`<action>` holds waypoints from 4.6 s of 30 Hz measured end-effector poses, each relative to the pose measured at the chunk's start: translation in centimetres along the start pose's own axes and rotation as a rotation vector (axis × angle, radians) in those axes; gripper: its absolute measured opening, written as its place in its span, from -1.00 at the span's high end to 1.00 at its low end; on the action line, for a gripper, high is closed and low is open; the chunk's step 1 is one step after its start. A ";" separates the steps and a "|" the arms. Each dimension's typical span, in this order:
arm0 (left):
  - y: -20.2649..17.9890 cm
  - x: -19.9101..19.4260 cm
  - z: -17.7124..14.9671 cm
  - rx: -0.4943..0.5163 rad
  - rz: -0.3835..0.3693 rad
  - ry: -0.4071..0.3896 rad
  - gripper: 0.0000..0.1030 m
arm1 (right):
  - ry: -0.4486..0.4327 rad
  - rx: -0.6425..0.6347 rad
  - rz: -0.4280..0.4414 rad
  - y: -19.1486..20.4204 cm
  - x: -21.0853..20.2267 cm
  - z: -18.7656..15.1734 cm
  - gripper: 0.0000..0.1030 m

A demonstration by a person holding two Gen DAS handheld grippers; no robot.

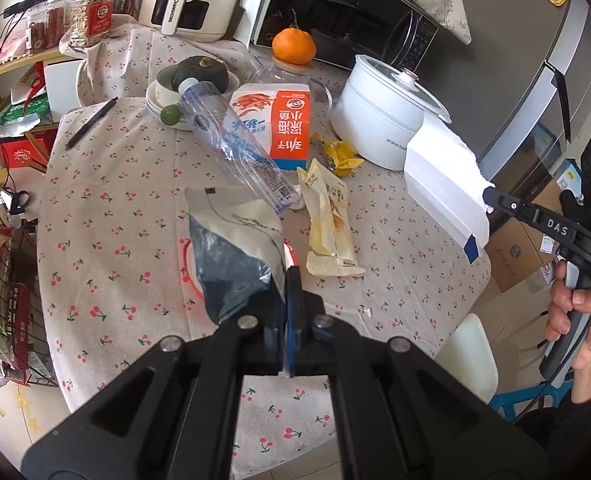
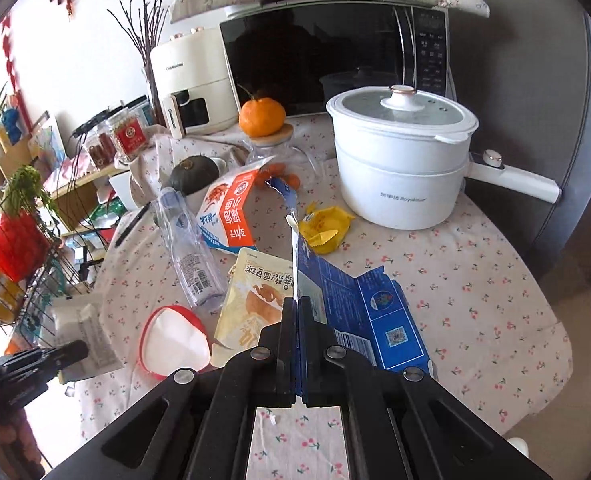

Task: Collect trash
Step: 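Carry both items to the white bin and open the right tool to drop the carton, then open the left tool over the white bin to drop the wrapper, then move the left tool to the red-rimmed paper lid while the right tool approaches the cream pastry bag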

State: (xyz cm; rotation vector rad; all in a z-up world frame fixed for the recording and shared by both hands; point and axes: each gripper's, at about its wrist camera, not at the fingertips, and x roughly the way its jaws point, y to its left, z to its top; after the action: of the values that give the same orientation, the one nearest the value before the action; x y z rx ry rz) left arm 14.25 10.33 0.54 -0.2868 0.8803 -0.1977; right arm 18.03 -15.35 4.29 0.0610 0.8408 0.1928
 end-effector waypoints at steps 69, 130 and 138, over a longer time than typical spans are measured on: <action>-31.2 12.5 -15.3 0.591 -0.365 0.376 -0.11 | 0.170 0.392 -0.258 -23.3 -13.9 -18.5 -0.38; -0.6 12.1 -3.0 0.514 0.549 0.219 -0.78 | 0.295 0.199 -0.117 -8.5 0.2 -10.1 -0.63; -0.8 12.8 -2.7 0.420 0.408 0.254 0.90 | 0.290 0.208 -0.106 -8.7 0.0 -10.2 -0.63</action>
State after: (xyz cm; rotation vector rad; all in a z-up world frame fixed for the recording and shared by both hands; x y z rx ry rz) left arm 20.12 5.46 -10.14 0.3161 1.1024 -0.0353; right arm 11.68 -24.14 -3.65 0.1863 1.1484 0.0134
